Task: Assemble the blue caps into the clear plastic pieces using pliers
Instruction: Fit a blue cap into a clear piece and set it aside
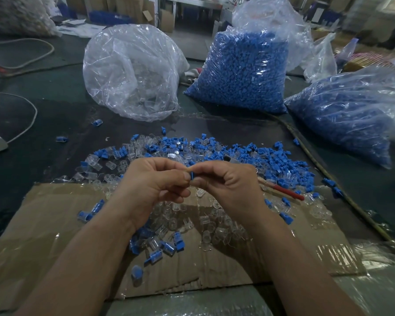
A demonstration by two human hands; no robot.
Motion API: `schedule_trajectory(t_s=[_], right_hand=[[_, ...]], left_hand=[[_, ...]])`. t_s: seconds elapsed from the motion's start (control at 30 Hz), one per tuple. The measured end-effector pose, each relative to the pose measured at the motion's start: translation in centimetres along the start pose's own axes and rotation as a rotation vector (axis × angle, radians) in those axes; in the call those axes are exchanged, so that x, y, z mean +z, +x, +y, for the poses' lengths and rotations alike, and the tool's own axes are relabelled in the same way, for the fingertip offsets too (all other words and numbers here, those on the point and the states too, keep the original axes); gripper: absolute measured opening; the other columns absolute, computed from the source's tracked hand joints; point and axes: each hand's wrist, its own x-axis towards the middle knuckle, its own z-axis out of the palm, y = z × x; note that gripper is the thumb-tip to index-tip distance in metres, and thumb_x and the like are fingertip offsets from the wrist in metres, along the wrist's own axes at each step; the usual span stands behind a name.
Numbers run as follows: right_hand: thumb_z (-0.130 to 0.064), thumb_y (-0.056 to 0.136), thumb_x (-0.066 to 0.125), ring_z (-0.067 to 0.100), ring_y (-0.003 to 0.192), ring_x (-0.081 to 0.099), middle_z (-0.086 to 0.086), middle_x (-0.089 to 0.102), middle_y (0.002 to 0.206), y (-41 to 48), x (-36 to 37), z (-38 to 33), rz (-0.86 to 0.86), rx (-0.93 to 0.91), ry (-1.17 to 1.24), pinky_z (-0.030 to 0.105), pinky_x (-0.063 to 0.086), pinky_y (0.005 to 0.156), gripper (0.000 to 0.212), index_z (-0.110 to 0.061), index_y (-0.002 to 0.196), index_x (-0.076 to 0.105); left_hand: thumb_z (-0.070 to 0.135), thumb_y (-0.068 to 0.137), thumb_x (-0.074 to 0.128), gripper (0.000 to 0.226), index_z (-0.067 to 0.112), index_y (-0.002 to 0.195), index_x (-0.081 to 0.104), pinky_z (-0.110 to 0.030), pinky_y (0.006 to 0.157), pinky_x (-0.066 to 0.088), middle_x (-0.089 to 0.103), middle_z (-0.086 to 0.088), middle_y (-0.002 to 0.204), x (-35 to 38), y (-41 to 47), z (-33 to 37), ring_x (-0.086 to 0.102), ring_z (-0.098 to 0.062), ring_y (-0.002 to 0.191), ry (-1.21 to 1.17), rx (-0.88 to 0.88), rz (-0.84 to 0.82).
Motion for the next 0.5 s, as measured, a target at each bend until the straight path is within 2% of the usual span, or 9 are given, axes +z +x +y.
schedule_trajectory(t_s=[0.17, 0.23, 0.4, 0.5], right_hand=[[-0.008, 0.072, 0.071, -0.009, 0.083, 0.063, -0.018, 0.063, 0.089, 0.03, -0.01, 0.08, -0.013, 0.056, 0.054, 0.01, 0.049, 0.075, 0.043, -0.016, 0.111, 0.057], [-0.008, 0.073, 0.071, -0.008, 0.084, 0.063, -0.021, 0.064, 0.087, 0.06, -0.07, -0.08, -0.03, 0.045, 0.053, 0.009, 0.049, 0.075, 0.041, -0.017, 0.111, 0.058], [-0.007, 0.073, 0.07, -0.002, 0.081, 0.065, -0.011, 0.067, 0.087, 0.06, -0.17, -0.3, -0.015, 0.014, 0.086, 0.012, 0.05, 0.073, 0.033, -0.014, 0.104, 0.064], [-0.007, 0.072, 0.07, -0.003, 0.08, 0.065, -0.013, 0.066, 0.086, 0.02, -0.14, -0.35, -0.01, 0.009, 0.088, 0.012, 0.05, 0.072, 0.033, -0.012, 0.104, 0.063]], left_hand=[[0.009, 0.052, 0.068, 0.017, 0.003, 0.067, 0.064, -0.02, 0.042, 0.049, 0.065, -0.009, 0.055, -0.02, -0.07, 0.07, 0.061, -0.016, 0.045, -0.006, 0.0, 0.001], [0.009, 0.052, 0.067, 0.018, 0.002, 0.069, 0.064, -0.019, 0.042, 0.049, 0.065, -0.01, 0.055, -0.05, -0.06, 0.08, 0.061, -0.016, 0.045, -0.006, -0.003, 0.0], [0.009, 0.052, 0.067, 0.022, 0.001, 0.072, 0.064, -0.02, 0.042, 0.05, 0.066, -0.011, 0.058, -0.05, 0.0, 0.1, 0.062, -0.016, 0.046, 0.001, -0.011, -0.003], [0.009, 0.051, 0.068, 0.02, 0.002, 0.069, 0.065, -0.02, 0.043, 0.049, 0.066, -0.011, 0.058, -0.1, 0.02, 0.05, 0.063, -0.017, 0.047, 0.003, -0.011, -0.01]])
